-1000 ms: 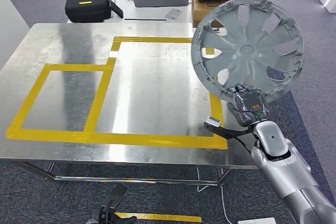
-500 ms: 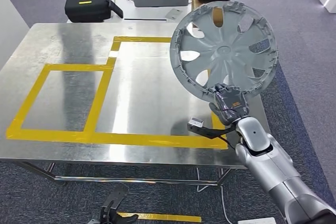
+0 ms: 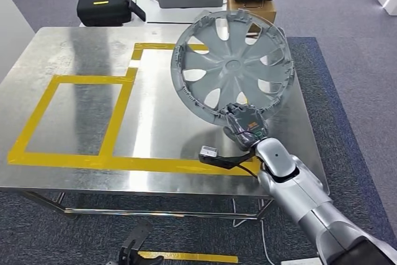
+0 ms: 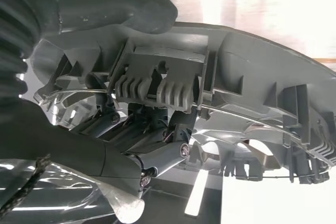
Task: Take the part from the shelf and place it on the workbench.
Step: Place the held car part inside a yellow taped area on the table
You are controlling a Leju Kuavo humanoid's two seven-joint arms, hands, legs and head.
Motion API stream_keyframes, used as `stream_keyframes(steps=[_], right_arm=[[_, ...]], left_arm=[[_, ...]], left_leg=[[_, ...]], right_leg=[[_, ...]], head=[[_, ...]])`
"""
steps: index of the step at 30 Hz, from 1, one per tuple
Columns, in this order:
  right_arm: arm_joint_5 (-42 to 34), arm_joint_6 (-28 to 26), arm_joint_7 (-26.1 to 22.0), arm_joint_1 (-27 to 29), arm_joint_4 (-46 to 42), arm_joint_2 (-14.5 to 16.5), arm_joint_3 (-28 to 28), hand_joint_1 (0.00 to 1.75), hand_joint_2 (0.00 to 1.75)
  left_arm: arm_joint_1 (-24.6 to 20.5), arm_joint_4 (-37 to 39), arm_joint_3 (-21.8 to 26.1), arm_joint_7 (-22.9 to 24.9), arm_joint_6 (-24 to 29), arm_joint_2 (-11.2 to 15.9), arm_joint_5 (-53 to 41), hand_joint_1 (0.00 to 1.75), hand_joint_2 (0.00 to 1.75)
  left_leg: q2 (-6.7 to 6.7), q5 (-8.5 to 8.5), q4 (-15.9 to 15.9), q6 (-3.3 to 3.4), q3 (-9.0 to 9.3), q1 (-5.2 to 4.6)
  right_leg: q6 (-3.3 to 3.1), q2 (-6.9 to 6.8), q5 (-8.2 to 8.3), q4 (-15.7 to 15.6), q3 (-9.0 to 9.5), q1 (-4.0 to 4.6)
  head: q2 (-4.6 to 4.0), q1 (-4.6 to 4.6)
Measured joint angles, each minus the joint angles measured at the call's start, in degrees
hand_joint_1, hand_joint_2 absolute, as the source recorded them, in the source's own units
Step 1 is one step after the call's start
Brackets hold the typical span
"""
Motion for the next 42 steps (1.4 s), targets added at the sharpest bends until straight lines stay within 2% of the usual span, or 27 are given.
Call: stream_keyframes(steps=[15,23,30,42], right_arm=[[-0.8,-2.0,-1.1,-1.1,5.8,3.8,2.9,1.75,1.75],[-0.3,-2.4,-1.0,-1.6,7.8,4.3,4.0,1.75,1.75],[0.0,-3.0,-1.0,-1.6,9.5,4.3,4.8,1.75,1.75],[0.0,-2.9,-1.0,-1.8,10.7,4.4,5.5,1.75,1.75]], left_arm=[[0.9,0.0,0.0,-0.8,-1.8,0.6,0.4,0.00,1.75],[1.3,0.0,-0.1,-1.2,-1.1,0.7,0.6,0.00,1.75],[1.7,0.0,-0.4,-4.0,-0.3,0.7,1.0,0.00,1.75],[1.7,0.0,-0.6,-3.9,0.1,0.9,1.0,0.00,1.75]], left_leg=[[0.00,0.00,0.0,0.00,0.00,0.00],[0.00,0.00,0.0,0.00,0.00,0.00],[0.00,0.00,0.0,0.00,0.00,0.00],[0.00,0.00,0.0,0.00,0.00,0.00]], right_leg=[[0.00,-0.01,0.00,0.0,0.00,0.00],[0.00,0.00,0.00,0.0,0.00,0.00],[0.00,0.01,0.00,0.0,0.00,0.00],[0.00,0.00,0.00,0.0,0.00,0.00]], head=[[0.00,-0.01],[0.00,0.00],[0.00,0.00],[0.00,0.00]])
